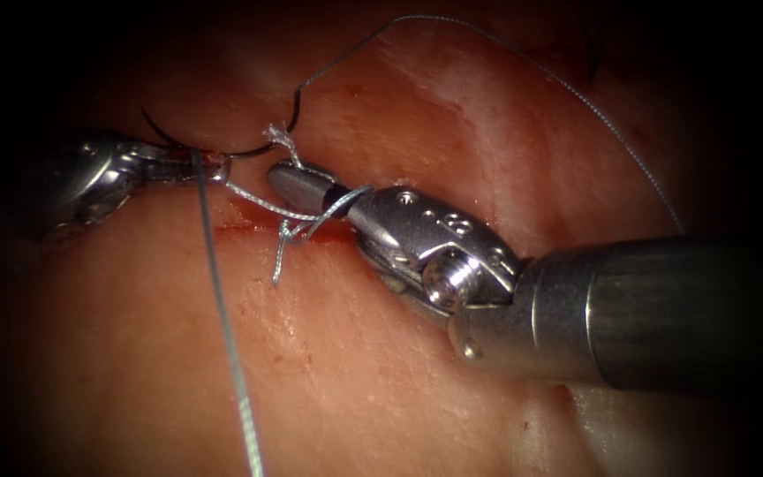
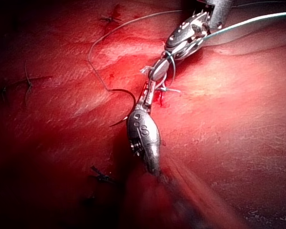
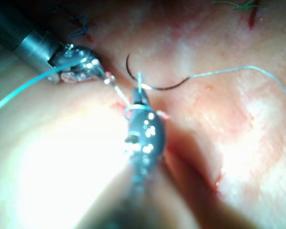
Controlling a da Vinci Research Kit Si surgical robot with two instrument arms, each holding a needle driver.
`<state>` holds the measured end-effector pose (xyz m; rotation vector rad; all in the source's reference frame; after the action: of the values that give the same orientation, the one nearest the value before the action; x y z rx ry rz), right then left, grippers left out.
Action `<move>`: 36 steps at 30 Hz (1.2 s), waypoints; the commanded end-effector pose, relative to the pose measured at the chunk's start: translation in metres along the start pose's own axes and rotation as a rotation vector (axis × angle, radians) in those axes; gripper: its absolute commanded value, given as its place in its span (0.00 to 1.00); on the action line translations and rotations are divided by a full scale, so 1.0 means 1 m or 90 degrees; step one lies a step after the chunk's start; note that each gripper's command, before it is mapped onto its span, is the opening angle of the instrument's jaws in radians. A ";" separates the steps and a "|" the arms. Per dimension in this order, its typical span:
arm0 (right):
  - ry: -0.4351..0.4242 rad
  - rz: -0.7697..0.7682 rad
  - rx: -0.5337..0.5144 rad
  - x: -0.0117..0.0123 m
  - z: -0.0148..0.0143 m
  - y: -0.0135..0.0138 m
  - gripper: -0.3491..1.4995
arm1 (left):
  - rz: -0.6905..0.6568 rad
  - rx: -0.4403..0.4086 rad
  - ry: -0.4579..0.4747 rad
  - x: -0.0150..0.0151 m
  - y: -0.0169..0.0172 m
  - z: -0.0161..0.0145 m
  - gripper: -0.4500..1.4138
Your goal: Wound Closure
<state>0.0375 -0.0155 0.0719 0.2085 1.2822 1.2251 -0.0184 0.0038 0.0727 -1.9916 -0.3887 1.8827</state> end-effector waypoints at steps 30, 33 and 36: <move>-0.046 -0.025 0.042 -0.0058 -0.0022 -0.0038 0.00 | -0.019 0.039 -0.014 -0.0009 -0.0152 0.0029 0.00; -0.059 -0.027 0.056 -0.0062 -0.0024 -0.0041 0.00 | -0.018 0.043 -0.014 -0.0008 -0.0161 0.0033 0.00; -0.063 -0.030 0.060 -0.0066 -0.0027 -0.0044 0.00 | -0.018 0.050 -0.014 -0.0007 -0.0170 0.0036 0.00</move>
<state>0.0384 -0.0233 0.0714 0.2995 1.2532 1.1010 -0.0208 0.0190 0.0803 -1.9028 -0.3402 1.8754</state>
